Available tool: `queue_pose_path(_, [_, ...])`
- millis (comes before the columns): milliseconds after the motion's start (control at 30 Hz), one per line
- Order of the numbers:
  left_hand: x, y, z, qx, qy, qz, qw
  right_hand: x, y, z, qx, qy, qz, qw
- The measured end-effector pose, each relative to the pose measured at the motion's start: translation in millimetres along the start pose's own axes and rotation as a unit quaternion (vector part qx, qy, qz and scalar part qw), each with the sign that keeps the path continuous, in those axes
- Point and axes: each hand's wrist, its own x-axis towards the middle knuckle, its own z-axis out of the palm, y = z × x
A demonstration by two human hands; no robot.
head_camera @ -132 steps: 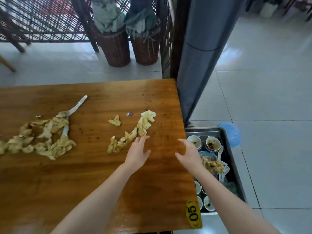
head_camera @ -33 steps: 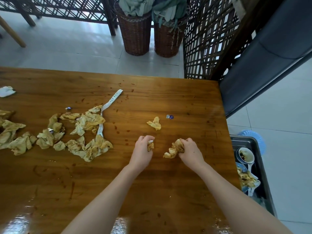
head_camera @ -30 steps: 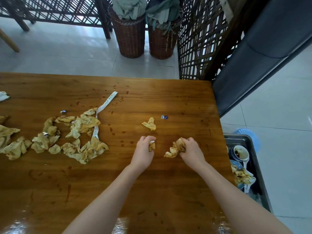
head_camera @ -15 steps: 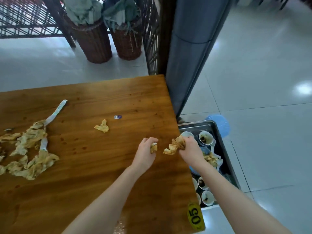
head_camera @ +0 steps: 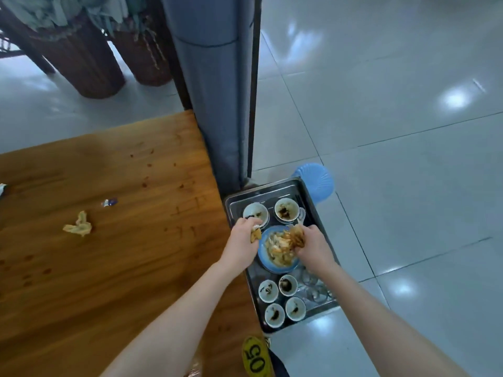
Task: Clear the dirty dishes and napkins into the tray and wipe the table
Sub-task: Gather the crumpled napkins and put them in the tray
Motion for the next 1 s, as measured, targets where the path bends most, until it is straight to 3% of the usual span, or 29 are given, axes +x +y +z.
queue_pose_path(467, [54, 3, 67, 0.018, -0.114, -0.039, 0.993, 50, 45, 17, 0.069, -0.065, 0.004, 0.995])
queue_pose_path(1000, [33, 1, 27, 0.061, -0.041, -0.051, 0.996, 31, 49, 8, 0.053, -0.022, 0.029, 0.998])
